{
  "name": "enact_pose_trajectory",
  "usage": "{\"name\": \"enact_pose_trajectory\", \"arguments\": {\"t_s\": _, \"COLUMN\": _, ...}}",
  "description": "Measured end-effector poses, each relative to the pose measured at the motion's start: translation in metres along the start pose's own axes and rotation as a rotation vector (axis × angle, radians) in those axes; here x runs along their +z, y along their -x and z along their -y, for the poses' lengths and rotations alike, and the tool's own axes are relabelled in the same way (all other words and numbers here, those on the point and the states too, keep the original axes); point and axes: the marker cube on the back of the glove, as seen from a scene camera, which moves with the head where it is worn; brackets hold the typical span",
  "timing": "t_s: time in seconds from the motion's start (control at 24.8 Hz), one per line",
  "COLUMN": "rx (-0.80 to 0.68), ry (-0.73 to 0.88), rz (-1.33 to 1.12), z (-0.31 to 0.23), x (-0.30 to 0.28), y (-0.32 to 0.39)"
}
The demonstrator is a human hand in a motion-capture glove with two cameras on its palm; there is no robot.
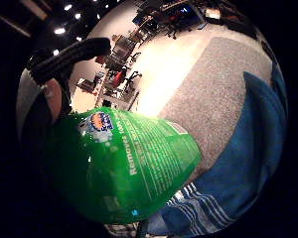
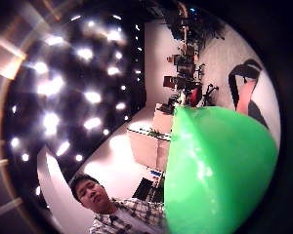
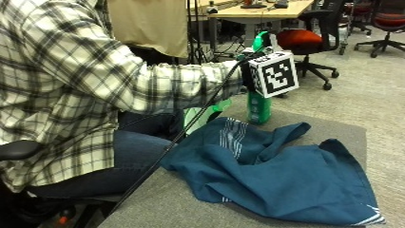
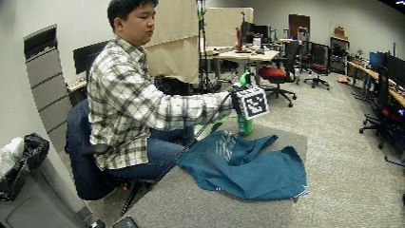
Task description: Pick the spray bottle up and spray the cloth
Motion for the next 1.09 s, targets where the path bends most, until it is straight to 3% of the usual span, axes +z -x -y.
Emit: {"name": "enact_pose_trajectory", "arguments": {"t_s": 1.09, "rx": 0.053, "ry": 0.190, "rz": -0.043, "z": -0.013, "x": -0.007, "y": -0.002}}
